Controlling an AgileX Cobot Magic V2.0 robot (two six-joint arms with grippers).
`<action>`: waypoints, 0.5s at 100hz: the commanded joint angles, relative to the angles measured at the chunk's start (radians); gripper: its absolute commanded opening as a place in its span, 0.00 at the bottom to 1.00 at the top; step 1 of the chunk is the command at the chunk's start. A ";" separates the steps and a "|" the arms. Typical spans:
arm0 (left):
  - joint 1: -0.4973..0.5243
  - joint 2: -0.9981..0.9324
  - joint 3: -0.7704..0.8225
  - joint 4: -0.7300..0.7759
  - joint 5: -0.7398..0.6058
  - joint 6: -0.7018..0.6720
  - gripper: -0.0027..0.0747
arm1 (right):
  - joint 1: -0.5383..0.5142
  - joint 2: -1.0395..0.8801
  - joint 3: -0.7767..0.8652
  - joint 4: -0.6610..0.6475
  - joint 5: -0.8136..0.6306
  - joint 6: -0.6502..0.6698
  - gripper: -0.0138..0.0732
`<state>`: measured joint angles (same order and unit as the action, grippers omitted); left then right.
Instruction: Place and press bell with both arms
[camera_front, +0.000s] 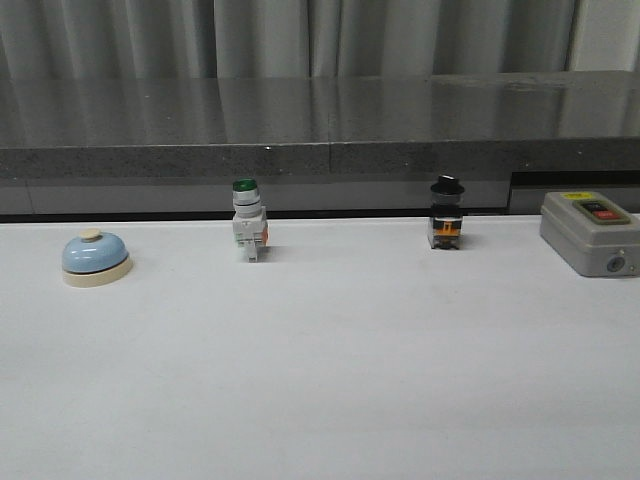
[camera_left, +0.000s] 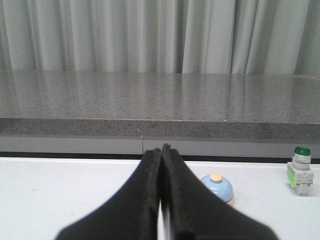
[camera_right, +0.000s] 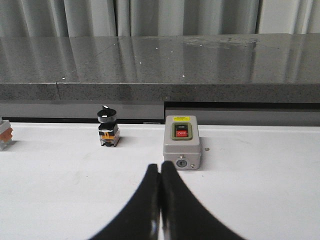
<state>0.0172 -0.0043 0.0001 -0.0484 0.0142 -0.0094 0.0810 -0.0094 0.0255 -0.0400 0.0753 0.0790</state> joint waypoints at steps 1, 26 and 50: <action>0.002 -0.031 0.043 -0.008 -0.072 -0.010 0.01 | -0.006 -0.019 -0.013 -0.013 -0.088 0.003 0.09; 0.002 -0.031 0.043 -0.008 -0.072 -0.010 0.01 | -0.006 -0.019 -0.013 -0.013 -0.088 0.003 0.09; 0.002 0.002 -0.033 -0.048 0.030 -0.010 0.01 | -0.006 -0.019 -0.013 -0.013 -0.088 0.003 0.09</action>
<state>0.0172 -0.0043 -0.0017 -0.0649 0.0492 -0.0094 0.0810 -0.0094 0.0255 -0.0400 0.0753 0.0790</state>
